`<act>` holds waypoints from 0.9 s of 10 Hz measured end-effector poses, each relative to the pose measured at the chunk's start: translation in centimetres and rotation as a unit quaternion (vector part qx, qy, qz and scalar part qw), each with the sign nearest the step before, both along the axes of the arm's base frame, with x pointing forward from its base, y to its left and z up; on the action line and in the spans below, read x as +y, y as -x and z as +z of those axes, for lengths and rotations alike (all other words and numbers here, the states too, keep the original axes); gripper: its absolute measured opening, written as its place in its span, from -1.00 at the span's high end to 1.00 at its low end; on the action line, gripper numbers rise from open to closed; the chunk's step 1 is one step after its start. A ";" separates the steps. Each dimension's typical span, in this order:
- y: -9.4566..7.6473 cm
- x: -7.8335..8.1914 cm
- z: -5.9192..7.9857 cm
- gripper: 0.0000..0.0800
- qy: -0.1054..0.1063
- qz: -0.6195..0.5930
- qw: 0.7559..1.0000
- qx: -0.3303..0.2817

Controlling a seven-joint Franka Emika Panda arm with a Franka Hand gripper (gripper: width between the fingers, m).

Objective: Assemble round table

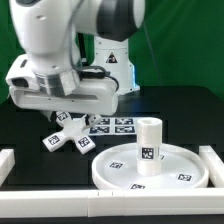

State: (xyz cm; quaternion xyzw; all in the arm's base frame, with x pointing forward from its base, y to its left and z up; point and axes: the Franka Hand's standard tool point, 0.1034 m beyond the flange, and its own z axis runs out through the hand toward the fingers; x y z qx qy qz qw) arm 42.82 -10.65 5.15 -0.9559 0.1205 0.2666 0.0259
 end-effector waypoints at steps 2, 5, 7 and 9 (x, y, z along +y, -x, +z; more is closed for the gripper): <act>0.6 -0.8 0.9 -0.62 -0.029 -0.028 0.998 0.044; 0.5 -0.5 0.9 -0.62 -0.032 -0.026 0.998 0.046; -0.4 -0.7 1.2 -0.62 -0.032 -0.025 0.998 0.048; -1.0 -0.5 0.4 -0.62 -0.026 -0.016 0.999 0.035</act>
Offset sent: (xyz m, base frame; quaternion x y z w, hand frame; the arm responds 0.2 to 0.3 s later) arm 0.0000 0.0000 0.0000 0.0000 0.0000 0.0000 1.0000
